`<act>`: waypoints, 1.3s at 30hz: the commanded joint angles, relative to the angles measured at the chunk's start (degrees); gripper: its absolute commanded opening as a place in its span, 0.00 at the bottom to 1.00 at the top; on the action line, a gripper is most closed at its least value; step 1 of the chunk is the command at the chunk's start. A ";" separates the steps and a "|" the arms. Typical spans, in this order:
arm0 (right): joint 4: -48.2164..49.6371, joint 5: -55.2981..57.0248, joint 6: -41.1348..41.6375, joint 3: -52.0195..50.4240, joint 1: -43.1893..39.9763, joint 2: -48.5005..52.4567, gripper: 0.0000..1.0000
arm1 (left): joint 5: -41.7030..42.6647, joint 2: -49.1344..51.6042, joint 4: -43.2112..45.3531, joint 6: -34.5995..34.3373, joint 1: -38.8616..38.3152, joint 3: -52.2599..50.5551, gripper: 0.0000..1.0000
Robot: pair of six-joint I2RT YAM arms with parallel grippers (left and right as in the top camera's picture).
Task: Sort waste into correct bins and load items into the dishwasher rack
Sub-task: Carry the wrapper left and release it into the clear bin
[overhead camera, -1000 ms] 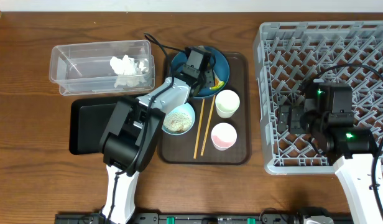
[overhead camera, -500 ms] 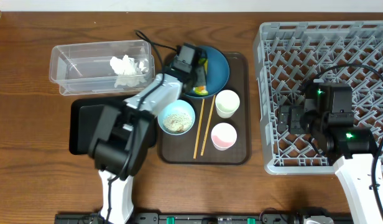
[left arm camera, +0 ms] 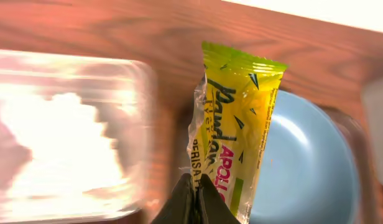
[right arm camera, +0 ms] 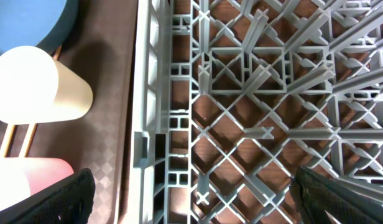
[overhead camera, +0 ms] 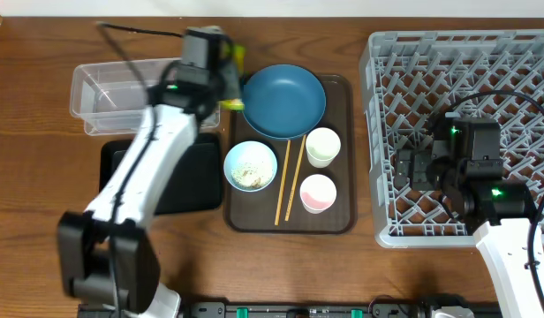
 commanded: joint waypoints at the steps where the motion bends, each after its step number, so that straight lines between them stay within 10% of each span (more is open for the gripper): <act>1: -0.02 -0.22 0.57 1.11 0.42 -0.04 0.99 | -3.91 -0.72 -2.67 0.44 4.79 0.68 0.06; 20: -0.02 -0.24 0.57 1.11 0.42 -0.04 0.99 | -4.09 7.45 -1.44 -35.54 17.42 0.20 0.07; 25: -0.22 -0.24 0.57 1.11 0.42 -0.04 0.99 | -4.09 8.90 1.55 -35.52 17.49 0.20 0.17; 31: -0.17 -0.24 0.57 1.11 0.42 -0.04 0.99 | -2.78 8.24 1.53 -30.23 17.49 0.20 0.79; 39: -0.09 -0.24 0.57 1.11 0.42 -0.04 0.99 | -2.56 0.72 -0.74 -13.97 14.36 0.20 0.86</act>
